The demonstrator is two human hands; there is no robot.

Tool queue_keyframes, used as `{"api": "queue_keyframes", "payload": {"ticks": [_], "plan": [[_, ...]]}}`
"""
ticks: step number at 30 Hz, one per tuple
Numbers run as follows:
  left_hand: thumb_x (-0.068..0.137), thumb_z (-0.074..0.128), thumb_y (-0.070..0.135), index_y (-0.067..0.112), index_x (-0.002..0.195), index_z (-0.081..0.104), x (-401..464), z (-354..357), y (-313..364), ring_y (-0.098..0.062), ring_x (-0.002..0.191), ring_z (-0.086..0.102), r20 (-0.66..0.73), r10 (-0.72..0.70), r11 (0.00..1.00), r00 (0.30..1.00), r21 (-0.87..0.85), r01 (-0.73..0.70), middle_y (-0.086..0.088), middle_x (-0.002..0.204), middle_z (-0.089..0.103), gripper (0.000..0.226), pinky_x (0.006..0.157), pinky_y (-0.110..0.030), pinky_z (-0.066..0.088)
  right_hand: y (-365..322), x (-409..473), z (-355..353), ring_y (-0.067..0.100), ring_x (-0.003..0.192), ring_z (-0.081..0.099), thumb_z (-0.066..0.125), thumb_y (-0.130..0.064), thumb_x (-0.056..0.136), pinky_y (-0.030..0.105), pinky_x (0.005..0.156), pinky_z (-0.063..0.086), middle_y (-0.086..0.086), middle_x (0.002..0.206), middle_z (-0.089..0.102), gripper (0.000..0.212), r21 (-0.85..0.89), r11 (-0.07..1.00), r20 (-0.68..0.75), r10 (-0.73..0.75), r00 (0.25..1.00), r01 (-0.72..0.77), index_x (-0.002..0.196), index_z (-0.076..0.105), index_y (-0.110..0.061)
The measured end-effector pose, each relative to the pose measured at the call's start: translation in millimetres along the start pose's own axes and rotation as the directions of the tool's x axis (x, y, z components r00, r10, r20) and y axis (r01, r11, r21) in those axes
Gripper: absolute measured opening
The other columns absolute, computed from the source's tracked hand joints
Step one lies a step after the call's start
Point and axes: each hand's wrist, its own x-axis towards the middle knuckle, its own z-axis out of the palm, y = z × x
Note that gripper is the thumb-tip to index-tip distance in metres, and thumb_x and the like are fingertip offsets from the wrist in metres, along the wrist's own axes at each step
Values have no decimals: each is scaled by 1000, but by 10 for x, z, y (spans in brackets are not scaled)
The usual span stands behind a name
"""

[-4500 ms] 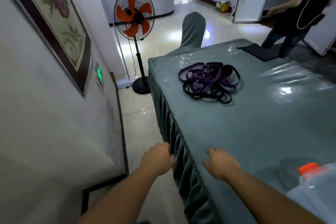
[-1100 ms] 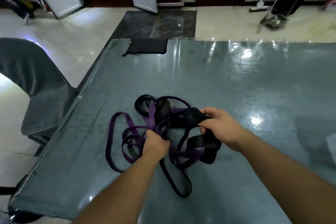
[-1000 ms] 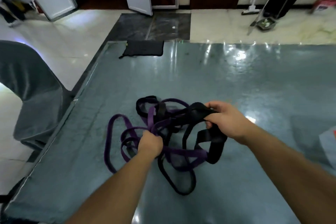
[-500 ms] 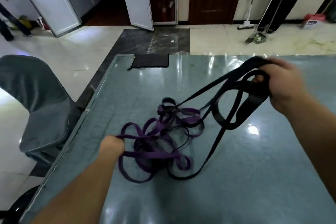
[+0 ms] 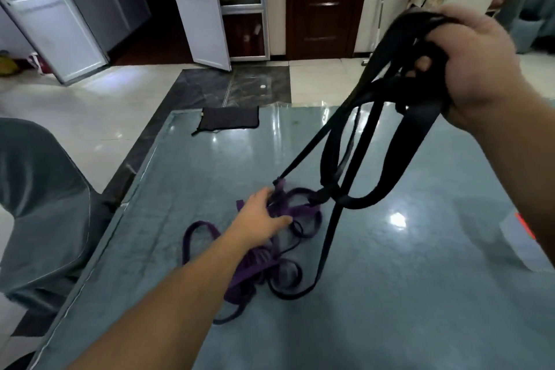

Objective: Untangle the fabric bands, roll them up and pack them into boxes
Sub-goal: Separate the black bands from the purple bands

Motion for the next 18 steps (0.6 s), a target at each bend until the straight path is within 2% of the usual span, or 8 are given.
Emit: {"api": "queue_keyframes", "payload": {"ticks": [2,6,9,10,12,13,15,18], "plan": [[76,89,45,26,161,22,59,70,362,-13,145,37,7,116,988,993,-107,-114,4,161,32,110,120,-34,35,-156,50,55,9,44,48,48,1,92,24,50,44,-2,61,66,35,-22,999,22,-36,999,37,78,69,-23],[70,92,49,34,164,-3,203,120,946,-18,159,8,-23,249,965,968,-79,-250,7,172,3,135,129,-46,19,-497,131,76,9,44,48,50,0,92,24,50,43,-6,57,63,42,-79,988,119,-119,986,129,69,74,-27],[59,94,62,37,162,10,243,69,1327,-19,156,22,-125,380,907,917,-145,-396,12,167,17,135,124,-49,32,-770,127,74,3,44,54,49,0,98,20,50,47,-12,53,61,35,-107,969,164,-205,965,224,77,67,-22],[60,94,62,35,159,20,252,52,1419,-10,150,34,-111,435,876,893,-176,-449,14,160,29,126,120,-43,40,-852,132,70,2,45,55,49,-1,99,20,50,47,-13,52,60,32,-125,961,173,-226,959,249,78,64,-21],[82,87,37,45,148,36,112,20,1663,10,134,46,56,509,838,859,-261,-479,21,148,43,84,112,-21,42,-996,168,42,1,45,56,49,-1,100,20,50,48,-14,50,59,41,-131,953,161,-252,954,274,70,64,-24],[92,79,24,49,148,38,41,33,1755,9,129,52,163,523,834,836,-299,-464,16,145,51,74,108,-18,42,-1058,193,17,1,45,56,49,-1,100,19,50,48,-15,49,57,46,-126,953,144,-255,956,274,63,64,-24],[101,66,13,25,144,57,-49,102,1863,3,116,65,277,519,844,808,-313,-435,5,128,68,45,101,-20,49,-1153,251,-43,1,45,53,50,-3,99,19,51,47,-16,48,54,42,-143,952,106,-257,961,270,62,57,-23],[101,63,15,10,121,72,-109,221,1906,-18,100,74,226,481,822,847,-451,-347,-4,103,77,22,96,-34,57,-1194,342,-235,6,46,48,54,-7,98,25,54,48,-14,51,53,26,-189,949,44,-250,967,253,75,59,-20]]}}
